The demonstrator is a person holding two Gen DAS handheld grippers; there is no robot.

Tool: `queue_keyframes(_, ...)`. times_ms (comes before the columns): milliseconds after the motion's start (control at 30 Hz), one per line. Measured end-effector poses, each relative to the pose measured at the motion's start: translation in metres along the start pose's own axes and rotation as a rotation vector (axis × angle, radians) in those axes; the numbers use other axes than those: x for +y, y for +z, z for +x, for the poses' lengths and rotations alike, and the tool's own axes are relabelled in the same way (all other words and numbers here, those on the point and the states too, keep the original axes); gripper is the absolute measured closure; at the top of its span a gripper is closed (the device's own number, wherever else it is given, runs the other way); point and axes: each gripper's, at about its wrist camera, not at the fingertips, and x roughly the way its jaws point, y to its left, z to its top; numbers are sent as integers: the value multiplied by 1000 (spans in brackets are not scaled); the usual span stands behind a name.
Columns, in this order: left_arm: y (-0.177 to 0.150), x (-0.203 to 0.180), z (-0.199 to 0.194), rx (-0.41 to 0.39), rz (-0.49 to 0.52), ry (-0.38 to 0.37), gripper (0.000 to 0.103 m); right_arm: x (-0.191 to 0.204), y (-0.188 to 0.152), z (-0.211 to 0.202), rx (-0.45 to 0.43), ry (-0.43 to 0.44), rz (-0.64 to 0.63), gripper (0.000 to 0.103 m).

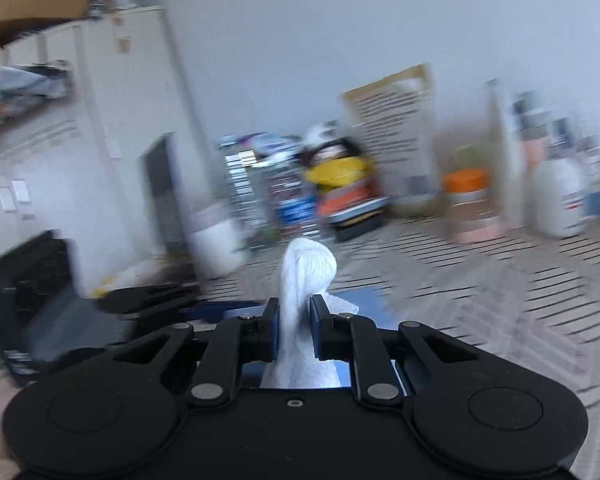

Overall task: Clean container
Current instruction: 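Rub the wipe over the container's rim and handle with the right tool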

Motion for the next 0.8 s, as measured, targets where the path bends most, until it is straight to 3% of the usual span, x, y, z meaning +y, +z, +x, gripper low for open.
queue_keyframes(167, 0, -5, 2, 15, 36, 17, 22, 9, 1, 3, 19, 34, -44, 85)
queue_keyframes(400, 1, -5, 4, 28, 38, 19, 22, 0, 3, -3, -12, -166, -58, 85)
queue_keyframes(567, 1, -6, 5, 30, 39, 23, 23, 0, 3, -2, -16, -211, -90, 84)
queue_keyframes(633, 1, -4, 5, 29, 37, 22, 23, 1, 3, -2, -14, -194, -99, 72)
queue_keyframes(800, 1, -6, 4, 30, 40, 23, 23, 13, 2, 4, 16, 11, -118, 71)
